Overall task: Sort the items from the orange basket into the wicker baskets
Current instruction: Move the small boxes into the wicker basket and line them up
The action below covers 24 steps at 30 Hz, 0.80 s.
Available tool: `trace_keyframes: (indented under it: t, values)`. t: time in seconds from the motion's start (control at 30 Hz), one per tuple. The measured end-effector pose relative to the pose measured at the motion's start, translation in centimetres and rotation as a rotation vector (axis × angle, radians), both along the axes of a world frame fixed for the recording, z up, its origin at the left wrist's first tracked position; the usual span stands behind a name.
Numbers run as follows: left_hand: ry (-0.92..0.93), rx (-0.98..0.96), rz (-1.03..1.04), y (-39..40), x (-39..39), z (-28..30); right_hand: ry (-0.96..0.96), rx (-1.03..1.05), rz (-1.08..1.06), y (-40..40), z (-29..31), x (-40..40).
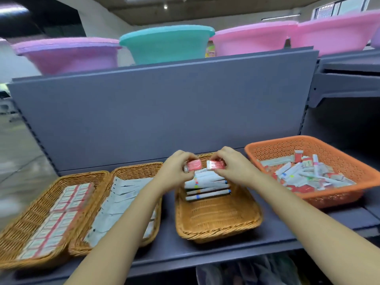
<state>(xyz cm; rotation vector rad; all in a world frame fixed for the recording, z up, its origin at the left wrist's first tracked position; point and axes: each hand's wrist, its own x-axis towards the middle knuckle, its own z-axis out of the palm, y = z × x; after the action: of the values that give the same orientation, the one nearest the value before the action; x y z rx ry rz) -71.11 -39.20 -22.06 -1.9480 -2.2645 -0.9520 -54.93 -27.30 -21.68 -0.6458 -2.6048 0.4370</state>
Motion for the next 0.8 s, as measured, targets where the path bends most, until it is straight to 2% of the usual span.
trace_keyframes:
  t: [0.3,0.57,0.67,0.8]
  values:
    - [-0.039,0.042,-0.008,-6.3,-4.8,-0.9,0.06,-0.01,0.071,-6.2,-0.6,-5.2]
    - [-0.532,-0.033,0.172,-9.0,-7.4,-0.6,0.096,-0.006,0.146,-7.2,-0.5,-8.8]
    - [-0.76,-0.002,0.169,-9.7,-8.3,-0.3,0.109,-0.048,0.176,-7.2,-0.1,-10.0]
    - [-0.87,-0.024,0.167,-10.6,-9.9,-0.2,0.11,-0.124,0.223,-7.5,-0.2,-11.7]
